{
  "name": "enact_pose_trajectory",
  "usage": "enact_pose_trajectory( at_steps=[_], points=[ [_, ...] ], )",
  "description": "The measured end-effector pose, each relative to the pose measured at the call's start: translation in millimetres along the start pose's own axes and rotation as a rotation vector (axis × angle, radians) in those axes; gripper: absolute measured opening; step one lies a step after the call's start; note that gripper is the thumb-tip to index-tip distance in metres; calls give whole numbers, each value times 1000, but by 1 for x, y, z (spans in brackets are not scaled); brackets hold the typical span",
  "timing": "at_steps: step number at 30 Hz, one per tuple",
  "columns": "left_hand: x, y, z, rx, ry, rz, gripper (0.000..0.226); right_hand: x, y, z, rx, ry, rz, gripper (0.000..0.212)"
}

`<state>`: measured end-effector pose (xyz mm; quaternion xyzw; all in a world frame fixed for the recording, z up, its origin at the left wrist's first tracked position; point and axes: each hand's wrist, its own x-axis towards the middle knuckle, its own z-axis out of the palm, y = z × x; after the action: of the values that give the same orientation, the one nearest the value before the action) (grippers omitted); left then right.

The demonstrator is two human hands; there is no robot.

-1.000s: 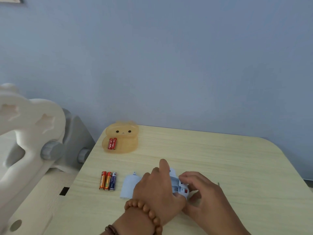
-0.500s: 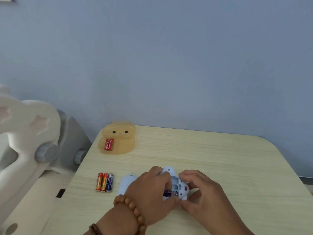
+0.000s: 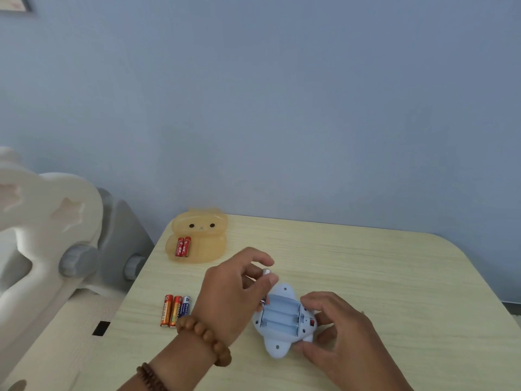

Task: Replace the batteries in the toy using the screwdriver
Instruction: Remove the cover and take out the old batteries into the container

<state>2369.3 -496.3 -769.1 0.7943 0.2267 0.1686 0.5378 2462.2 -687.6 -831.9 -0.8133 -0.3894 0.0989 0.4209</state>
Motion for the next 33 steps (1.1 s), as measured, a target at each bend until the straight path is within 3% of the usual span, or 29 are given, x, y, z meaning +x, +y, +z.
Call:
enact_pose_trajectory(
  at_steps=[2, 6, 8, 10, 13, 15, 18, 26, 33],
  points=[
    [3, 2, -7, -94, -16, -71, 12, 1, 2, 0, 9, -14, 1, 51],
    [8, 1, -27, -202, -115, -172, 46, 3, 2, 0, 29, -15, -13, 50],
    [9, 1, -37, -163, -156, -164, 50, 4, 3, 0, 35, -21, -13, 60],
    [16, -3, -51, -16, -131, -73, 55, 4, 5, 0, 38, -22, -8, 64],
    [44, -17, -84, 417, -26, 123, 55, 6, 7, -1, 16, -33, -14, 70],
    [63, -28, -107, 643, 12, 117, 50, 7, 8, -1, 15, -48, -16, 69],
    [80, -58, -126, 757, -33, 73, 54, 8, 7, 0, 31, -48, -19, 69],
    [106, -93, -131, 610, -32, 54, 42, 6, 2, 4, 84, -61, 58, 59],
    [116, -103, -139, 571, -114, 47, 61, 4, 5, 2, 89, -61, 77, 59]
  ],
)
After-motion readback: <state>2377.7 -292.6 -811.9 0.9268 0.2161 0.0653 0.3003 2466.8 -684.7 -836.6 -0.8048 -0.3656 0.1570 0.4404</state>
